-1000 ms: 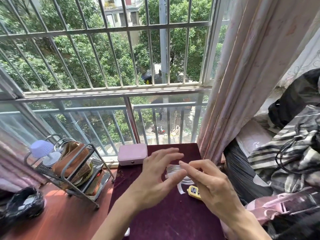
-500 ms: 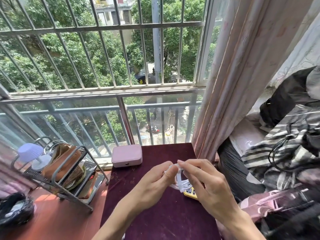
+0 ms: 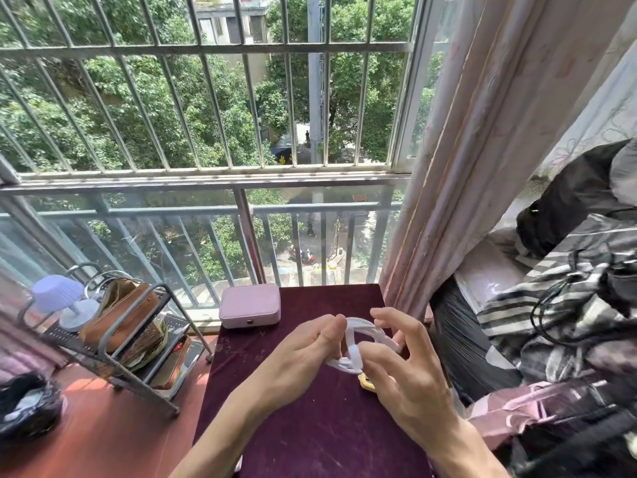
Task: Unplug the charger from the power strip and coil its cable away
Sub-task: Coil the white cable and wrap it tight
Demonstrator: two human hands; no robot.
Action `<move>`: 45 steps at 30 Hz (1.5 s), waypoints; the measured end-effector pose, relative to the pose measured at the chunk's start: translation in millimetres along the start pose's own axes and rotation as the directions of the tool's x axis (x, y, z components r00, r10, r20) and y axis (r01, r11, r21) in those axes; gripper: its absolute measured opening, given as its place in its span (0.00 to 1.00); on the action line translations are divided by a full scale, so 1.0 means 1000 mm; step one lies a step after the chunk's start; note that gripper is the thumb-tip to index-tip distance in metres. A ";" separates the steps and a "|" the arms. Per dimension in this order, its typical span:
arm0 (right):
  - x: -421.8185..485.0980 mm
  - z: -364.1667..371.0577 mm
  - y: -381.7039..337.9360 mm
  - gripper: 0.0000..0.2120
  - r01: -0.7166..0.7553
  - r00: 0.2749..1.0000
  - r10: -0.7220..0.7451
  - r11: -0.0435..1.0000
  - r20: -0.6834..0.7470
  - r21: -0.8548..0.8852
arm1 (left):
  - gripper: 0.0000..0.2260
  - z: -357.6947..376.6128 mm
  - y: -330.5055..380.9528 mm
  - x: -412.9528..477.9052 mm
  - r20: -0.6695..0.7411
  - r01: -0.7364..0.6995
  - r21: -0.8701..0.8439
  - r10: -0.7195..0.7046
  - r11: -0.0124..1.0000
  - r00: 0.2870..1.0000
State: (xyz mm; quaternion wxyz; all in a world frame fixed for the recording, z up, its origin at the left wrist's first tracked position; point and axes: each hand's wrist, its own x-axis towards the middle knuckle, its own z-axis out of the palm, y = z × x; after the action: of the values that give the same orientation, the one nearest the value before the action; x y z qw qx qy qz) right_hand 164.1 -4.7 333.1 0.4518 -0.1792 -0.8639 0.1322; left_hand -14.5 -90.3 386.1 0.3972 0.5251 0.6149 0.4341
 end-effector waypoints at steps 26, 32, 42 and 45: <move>0.039 -0.022 -0.003 0.11 -0.761 0.647 0.619 0.568 0.446 0.315 | 0.19 0.016 -0.019 -0.011 0.081 0.024 0.294 -0.050 0.955 0.995; 0.037 -0.023 0.002 0.19 -0.759 0.633 0.524 0.565 0.570 0.323 | 0.19 0.014 -0.013 -0.010 0.092 0.010 0.294 -0.038 0.956 0.995; 0.026 -0.013 0.006 0.21 -0.740 0.657 0.475 0.554 0.585 0.382 | 0.15 0.013 -0.009 -0.006 0.009 0.070 0.353 -0.078 0.933 0.997; 0.021 -0.010 0.005 0.26 -0.722 0.683 0.503 0.576 0.531 0.383 | 0.16 0.014 -0.013 -0.005 -0.018 0.101 0.378 -0.102 0.920 0.995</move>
State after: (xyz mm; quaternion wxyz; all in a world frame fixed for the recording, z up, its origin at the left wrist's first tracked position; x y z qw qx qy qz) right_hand 162.3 9.7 351.8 0.2386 -0.3019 -0.7313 0.5631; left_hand -4.2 -94.0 369.9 0.3113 0.5597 0.7129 0.2856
